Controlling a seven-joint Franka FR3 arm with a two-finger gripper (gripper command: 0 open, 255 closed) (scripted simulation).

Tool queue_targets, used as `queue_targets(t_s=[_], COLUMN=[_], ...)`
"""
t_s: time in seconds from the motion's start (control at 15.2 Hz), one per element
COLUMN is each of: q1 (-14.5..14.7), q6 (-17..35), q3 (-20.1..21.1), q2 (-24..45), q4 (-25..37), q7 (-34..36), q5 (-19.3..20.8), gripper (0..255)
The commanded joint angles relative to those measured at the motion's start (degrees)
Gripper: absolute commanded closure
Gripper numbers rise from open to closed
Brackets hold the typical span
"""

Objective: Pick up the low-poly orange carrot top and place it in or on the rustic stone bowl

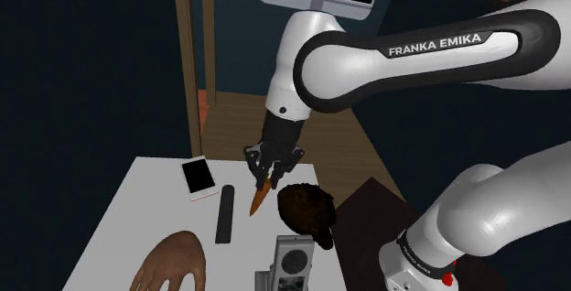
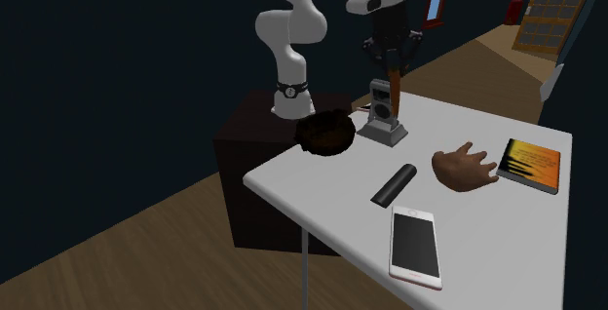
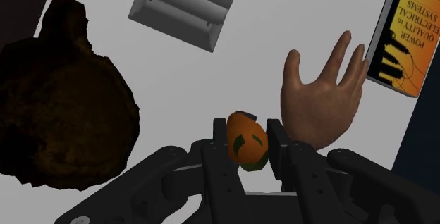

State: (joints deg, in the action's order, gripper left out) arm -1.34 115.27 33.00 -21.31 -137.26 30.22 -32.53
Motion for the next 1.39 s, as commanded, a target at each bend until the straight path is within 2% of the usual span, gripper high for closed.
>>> queue_targets(t_s=[0.0,0.33,0.73,1.32], q1=[0.42,0.93,-0.03,0.60], q6=[-2.41,-8.33,-15.85,-8.46], q3=[-2.47,-8.87,-16.69,-14.65], q2=[-4.79,-15.55,-27.06,-24.99], q4=[-3.35,-10.76,-17.49,-23.08], q7=[-2.55,-7.67,-12.70,-14.86], q5=[-1.12,-0.78,3.34,0.97], gripper=[255,255,255,255])
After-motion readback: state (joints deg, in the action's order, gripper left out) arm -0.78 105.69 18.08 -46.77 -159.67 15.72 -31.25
